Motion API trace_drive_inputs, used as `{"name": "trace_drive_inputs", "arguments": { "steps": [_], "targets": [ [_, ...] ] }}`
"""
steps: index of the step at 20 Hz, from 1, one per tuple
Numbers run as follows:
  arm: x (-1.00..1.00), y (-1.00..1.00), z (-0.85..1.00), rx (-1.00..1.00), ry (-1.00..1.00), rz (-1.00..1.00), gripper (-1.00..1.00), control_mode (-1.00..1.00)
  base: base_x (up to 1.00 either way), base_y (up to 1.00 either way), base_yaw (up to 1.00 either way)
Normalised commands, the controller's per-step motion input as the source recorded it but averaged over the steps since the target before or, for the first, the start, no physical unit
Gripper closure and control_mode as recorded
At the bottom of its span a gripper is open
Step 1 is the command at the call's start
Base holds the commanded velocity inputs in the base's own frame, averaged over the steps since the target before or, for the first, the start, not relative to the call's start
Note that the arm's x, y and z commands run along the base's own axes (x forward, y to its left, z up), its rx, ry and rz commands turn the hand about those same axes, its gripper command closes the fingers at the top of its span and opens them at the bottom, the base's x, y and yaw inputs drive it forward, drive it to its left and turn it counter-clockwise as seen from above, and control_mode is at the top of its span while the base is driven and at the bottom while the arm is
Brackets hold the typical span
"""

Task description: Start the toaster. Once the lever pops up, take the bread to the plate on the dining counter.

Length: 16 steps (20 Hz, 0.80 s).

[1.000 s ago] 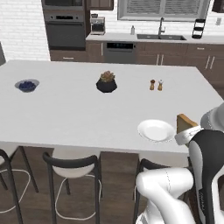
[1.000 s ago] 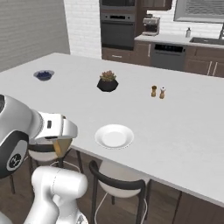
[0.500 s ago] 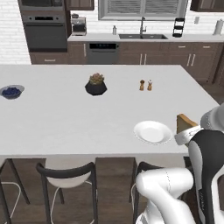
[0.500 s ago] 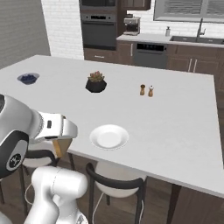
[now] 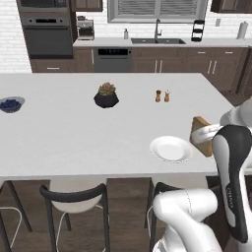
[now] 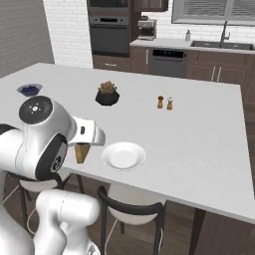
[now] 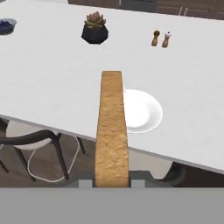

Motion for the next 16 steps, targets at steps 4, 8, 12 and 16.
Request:
{"name": "trace_drive_inputs", "arguments": {
  "steps": [4, 8, 12, 16],
  "targets": [
    [1.0, -0.16, -0.05, 0.19, 0.0, 0.05, 1.0, -1.0, 0.0, 0.0, 0.0],
    [1.0, 0.01, -0.26, 0.01, 0.04, 0.0, 1.0, -1.0, 0.0, 0.0, 0.0],
    [0.79, -0.02, -0.45, 0.02, 0.11, -0.01, 1.0, -1.0, 0.0, 0.0, 0.0],
    [0.48, -0.08, -0.69, 0.01, 0.08, -0.02, 1.0, -1.0, 0.0, 0.0, 0.0]
  ]
}}
